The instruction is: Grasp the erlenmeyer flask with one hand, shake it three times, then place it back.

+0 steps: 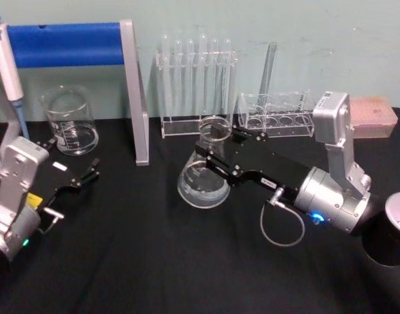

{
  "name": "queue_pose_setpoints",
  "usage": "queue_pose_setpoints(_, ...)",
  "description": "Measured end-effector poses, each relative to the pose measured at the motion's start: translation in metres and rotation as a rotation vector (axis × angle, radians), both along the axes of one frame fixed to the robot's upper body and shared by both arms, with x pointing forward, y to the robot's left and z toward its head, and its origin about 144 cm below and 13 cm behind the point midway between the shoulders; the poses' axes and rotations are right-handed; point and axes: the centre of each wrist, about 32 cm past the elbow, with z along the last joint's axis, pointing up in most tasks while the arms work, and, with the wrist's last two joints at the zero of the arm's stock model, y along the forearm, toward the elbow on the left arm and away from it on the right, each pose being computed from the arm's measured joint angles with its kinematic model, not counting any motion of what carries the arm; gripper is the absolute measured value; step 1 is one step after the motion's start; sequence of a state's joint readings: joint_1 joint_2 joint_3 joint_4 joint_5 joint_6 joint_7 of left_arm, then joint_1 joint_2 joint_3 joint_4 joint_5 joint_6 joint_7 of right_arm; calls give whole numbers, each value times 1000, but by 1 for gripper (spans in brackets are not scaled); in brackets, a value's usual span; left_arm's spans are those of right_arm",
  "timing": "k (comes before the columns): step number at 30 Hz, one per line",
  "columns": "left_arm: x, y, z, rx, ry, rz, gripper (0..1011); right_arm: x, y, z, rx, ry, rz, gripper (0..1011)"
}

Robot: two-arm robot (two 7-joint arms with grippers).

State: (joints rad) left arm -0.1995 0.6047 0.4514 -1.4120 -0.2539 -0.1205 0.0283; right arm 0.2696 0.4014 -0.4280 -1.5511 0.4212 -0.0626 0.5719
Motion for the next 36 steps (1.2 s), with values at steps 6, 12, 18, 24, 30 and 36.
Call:
queue_pose_setpoints(6,0,0,0,0,0,0,1001,3,0,-1,6,-2,-23,456)
queue_pose_setpoints(12,0,0,0,0,0,0,1001,4,-15,0,16,-5,-132,456)
queue_pose_setpoints(18,0,0,0,0,0,0,1001,-1,-40,1,25,-11,-284,456)
queue_pose_setpoints(24,0,0,0,0,0,0,1001,-12,-62,2,29,-17,-425,456)
queue_pose_setpoints(30,0,0,0,0,0,0,1001,-25,-78,2,29,-12,-532,456)
queue_pose_setpoints(36,0,0,0,0,0,0,1001,-32,-83,2,30,-8,-570,456)
